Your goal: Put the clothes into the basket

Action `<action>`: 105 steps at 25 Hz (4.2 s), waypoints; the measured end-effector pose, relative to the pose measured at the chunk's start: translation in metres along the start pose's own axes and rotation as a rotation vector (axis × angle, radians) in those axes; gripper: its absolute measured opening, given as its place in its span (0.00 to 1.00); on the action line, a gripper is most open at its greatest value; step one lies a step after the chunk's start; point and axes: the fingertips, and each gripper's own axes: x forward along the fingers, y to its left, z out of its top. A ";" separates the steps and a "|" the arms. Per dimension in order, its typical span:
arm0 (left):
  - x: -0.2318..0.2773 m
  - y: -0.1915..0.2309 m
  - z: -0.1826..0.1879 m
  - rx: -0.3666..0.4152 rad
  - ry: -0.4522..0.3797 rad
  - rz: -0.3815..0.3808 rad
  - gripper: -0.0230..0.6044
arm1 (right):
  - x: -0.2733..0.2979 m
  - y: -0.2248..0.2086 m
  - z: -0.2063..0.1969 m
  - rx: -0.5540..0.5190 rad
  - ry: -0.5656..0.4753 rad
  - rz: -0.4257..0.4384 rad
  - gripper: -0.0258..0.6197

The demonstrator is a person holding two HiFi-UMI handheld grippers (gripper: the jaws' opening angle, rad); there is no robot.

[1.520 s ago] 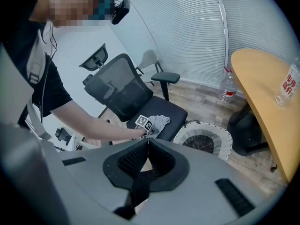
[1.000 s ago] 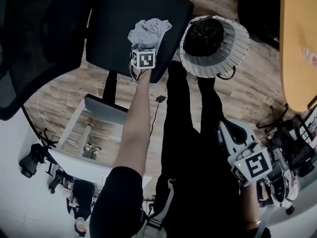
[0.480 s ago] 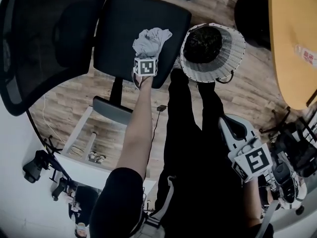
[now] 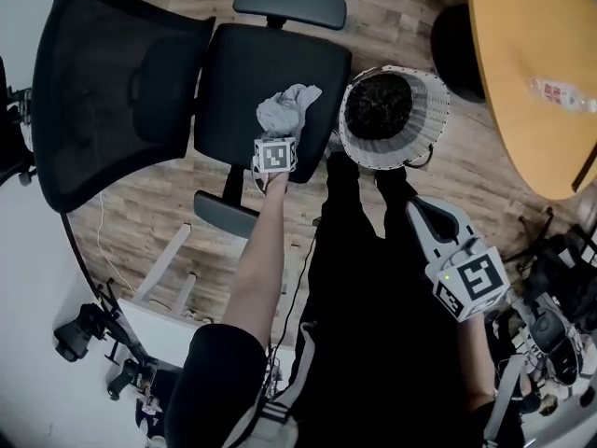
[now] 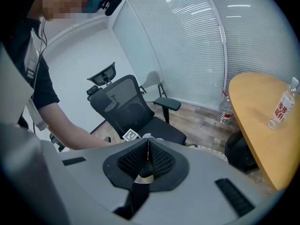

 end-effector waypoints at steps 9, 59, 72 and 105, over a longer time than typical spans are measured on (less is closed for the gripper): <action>-0.052 -0.024 0.009 0.084 -0.031 -0.017 0.19 | -0.031 -0.014 0.032 -0.018 -0.142 -0.045 0.07; -0.118 -0.316 0.006 0.168 -0.144 -0.192 0.19 | -0.204 -0.185 -0.051 0.131 -0.316 -0.052 0.07; -0.020 -0.338 -0.012 0.103 -0.079 -0.167 0.19 | -0.146 -0.197 -0.116 0.126 -0.124 0.104 0.07; 0.284 -0.228 0.005 -0.182 -0.067 -0.130 0.19 | 0.068 -0.223 -0.245 0.344 0.110 0.121 0.07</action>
